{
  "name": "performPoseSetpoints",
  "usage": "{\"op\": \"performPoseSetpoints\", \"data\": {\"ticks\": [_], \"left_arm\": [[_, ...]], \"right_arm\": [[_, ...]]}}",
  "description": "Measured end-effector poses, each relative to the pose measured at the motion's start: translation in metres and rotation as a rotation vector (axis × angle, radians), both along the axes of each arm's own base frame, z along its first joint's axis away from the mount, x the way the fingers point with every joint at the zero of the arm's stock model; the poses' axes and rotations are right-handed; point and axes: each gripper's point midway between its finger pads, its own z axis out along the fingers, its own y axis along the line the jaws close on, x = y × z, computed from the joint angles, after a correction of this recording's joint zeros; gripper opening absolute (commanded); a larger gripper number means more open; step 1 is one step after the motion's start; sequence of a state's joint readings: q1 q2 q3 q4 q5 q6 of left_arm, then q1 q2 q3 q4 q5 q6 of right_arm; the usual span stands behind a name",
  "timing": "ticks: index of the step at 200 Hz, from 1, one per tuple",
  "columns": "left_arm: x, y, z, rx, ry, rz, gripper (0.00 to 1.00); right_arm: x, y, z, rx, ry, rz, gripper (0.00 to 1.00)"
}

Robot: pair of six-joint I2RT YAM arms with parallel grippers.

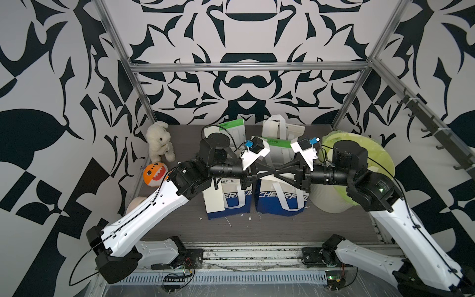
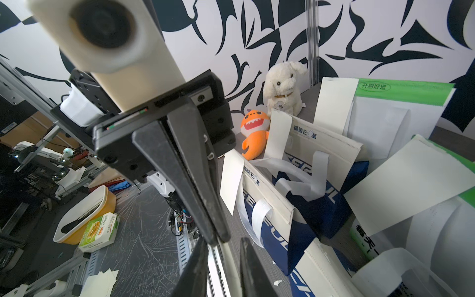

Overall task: Shred takeout receipts and throw away
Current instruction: Shred the takeout receipt.

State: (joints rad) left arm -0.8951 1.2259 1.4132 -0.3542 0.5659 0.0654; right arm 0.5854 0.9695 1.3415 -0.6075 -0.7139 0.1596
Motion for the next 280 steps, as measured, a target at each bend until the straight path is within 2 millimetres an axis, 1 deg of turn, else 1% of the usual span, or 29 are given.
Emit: {"op": "performPoseSetpoints", "data": {"ticks": [79,97,113,149,186,210,229,257,280], "left_arm": [[0.001,-0.001,-0.003,-0.001,0.006,0.002,0.0],[0.001,-0.001,-0.002,-0.002,0.006,0.002,0.0],[0.001,-0.001,-0.003,-0.002,0.007,0.006,0.0],[0.003,0.0,-0.006,-0.005,0.006,0.019,0.0],[0.007,-0.001,-0.012,-0.024,0.003,0.036,0.0],[0.005,0.001,-0.014,-0.048,0.003,0.037,0.0],[0.002,0.006,-0.009,-0.079,-0.007,0.039,0.0],[-0.002,0.013,0.001,-0.127,-0.032,0.051,0.0],[-0.003,0.02,0.01,-0.169,-0.058,0.078,0.0]], "right_arm": [[-0.002,-0.003,0.003,0.004,-0.017,-0.007,0.12],[-0.002,-0.003,0.003,0.004,-0.016,-0.01,0.08],[-0.002,-0.003,0.003,0.004,-0.015,-0.01,0.0],[0.002,-0.003,-0.001,0.002,0.013,-0.038,0.0],[0.022,-0.005,-0.011,-0.008,0.082,-0.152,0.0],[0.041,-0.006,-0.03,-0.036,0.142,-0.242,0.0],[0.053,-0.007,-0.044,-0.064,0.185,-0.293,0.0],[0.066,-0.008,-0.054,-0.089,0.209,-0.351,0.0],[0.076,-0.015,-0.065,-0.14,0.223,-0.416,0.0]]}}
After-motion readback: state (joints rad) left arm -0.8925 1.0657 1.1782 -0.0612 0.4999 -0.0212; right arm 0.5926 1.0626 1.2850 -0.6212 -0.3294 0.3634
